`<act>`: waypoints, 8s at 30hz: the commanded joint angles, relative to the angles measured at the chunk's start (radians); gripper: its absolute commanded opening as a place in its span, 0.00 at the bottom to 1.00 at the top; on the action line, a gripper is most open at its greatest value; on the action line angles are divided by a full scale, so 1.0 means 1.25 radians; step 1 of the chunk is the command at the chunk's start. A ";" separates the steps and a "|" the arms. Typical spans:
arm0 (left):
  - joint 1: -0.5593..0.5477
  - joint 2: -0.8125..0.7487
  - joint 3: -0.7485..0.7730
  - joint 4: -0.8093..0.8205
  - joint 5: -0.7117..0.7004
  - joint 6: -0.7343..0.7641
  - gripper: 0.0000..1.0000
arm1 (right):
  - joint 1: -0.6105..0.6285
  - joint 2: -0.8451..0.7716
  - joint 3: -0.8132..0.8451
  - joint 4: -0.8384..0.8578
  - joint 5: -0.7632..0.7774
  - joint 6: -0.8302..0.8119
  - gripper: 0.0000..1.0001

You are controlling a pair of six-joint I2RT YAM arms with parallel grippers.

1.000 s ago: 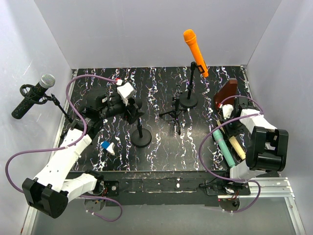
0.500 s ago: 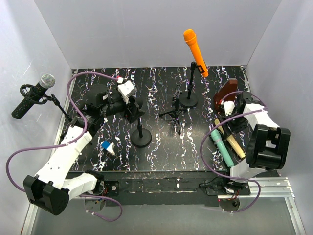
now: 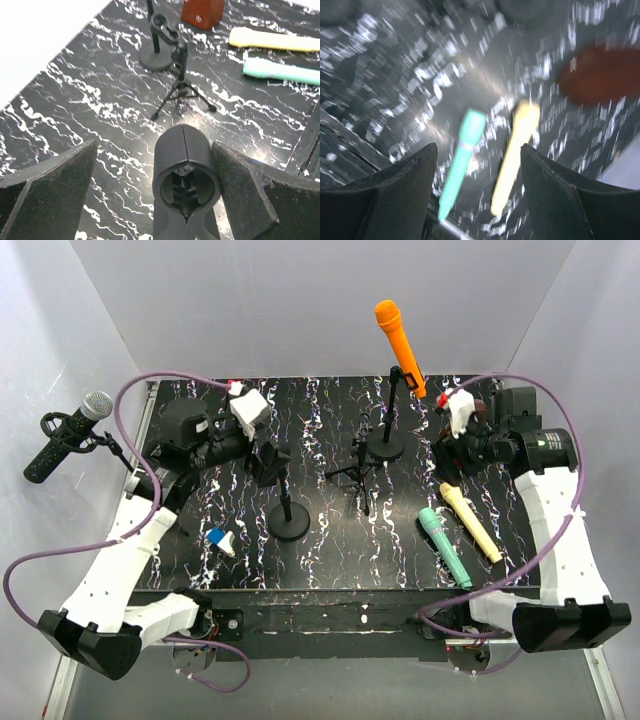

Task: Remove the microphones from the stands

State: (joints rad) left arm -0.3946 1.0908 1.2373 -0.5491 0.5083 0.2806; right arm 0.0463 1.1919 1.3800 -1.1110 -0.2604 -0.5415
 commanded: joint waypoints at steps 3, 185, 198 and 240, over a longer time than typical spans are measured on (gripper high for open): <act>0.003 0.016 0.184 -0.094 -0.031 0.023 0.98 | 0.176 0.033 0.233 0.049 -0.308 0.094 0.74; -0.186 0.186 -0.392 0.677 -0.539 0.216 0.00 | 0.449 0.471 0.145 0.786 -0.192 0.823 0.01; 0.017 0.131 -0.277 0.325 -0.020 -0.072 0.81 | 0.437 0.474 0.124 0.825 -0.264 0.779 0.01; -0.236 0.168 -0.272 0.478 -0.675 0.076 0.00 | 0.422 0.480 0.129 0.814 -0.245 0.830 0.01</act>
State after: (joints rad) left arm -0.5861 1.3331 0.8516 -0.0551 0.0505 0.2878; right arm 0.5632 1.7885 1.5169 -0.0216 -0.6094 0.4690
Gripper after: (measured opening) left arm 0.238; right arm 0.308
